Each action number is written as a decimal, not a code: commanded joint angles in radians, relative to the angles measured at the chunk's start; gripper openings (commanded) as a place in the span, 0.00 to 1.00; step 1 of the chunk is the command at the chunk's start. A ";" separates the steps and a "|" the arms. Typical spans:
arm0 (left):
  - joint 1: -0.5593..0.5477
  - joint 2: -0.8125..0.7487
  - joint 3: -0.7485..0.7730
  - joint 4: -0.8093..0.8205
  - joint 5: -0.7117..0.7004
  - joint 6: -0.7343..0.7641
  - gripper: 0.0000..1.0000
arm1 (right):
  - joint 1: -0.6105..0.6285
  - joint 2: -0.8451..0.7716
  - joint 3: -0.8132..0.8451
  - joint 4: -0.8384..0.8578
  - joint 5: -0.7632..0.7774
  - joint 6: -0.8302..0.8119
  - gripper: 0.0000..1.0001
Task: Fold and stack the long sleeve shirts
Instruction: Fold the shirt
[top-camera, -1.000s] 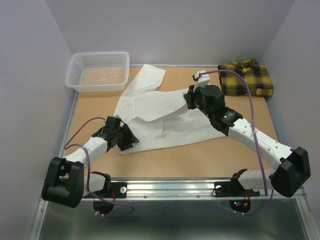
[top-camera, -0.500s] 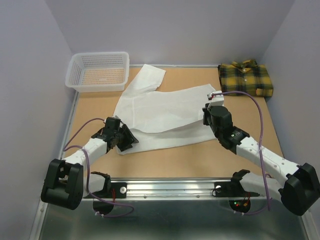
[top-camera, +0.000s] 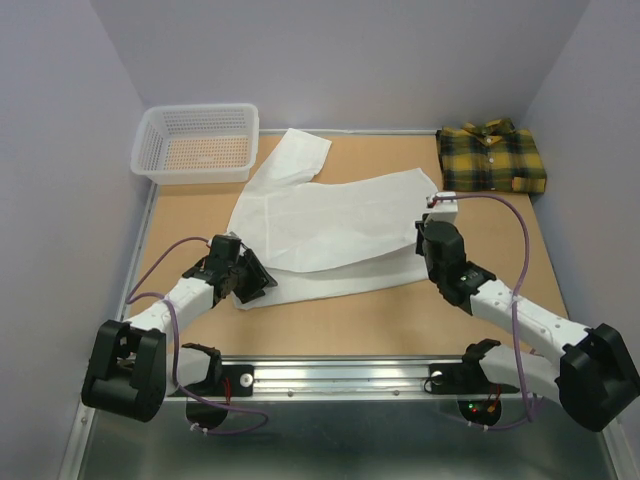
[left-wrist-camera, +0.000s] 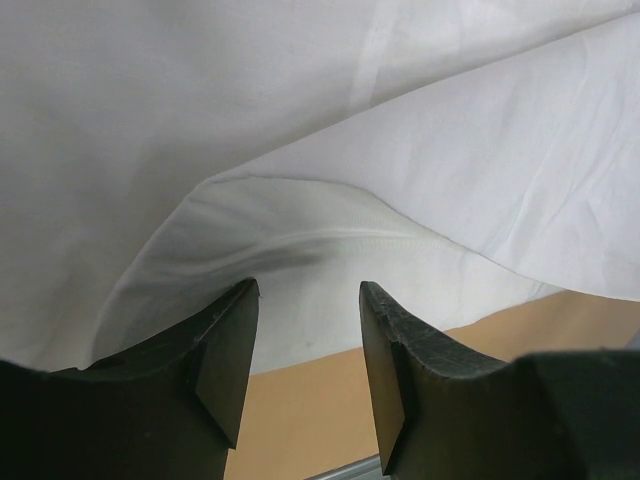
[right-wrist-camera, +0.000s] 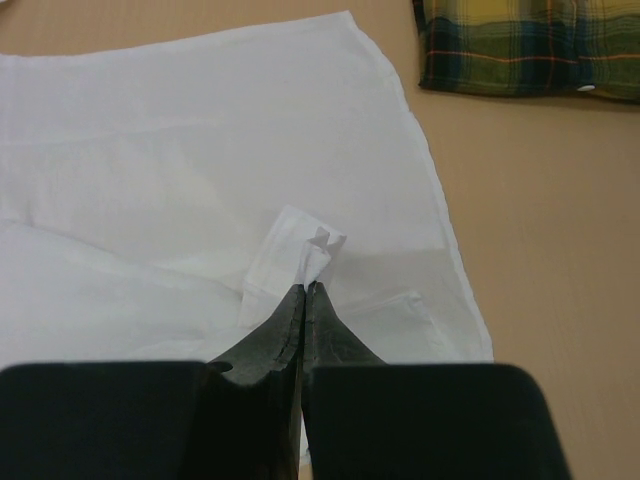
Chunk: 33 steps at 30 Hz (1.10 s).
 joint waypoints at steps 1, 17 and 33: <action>-0.003 -0.019 -0.031 -0.025 -0.009 0.010 0.56 | -0.020 0.031 -0.010 0.120 0.052 -0.018 0.01; -0.003 -0.024 -0.017 -0.025 -0.009 0.012 0.57 | -0.070 -0.026 -0.079 -0.141 0.226 0.479 0.52; -0.003 0.002 -0.012 -0.016 0.002 0.033 0.58 | -0.369 0.137 0.253 -0.406 -0.303 0.321 0.60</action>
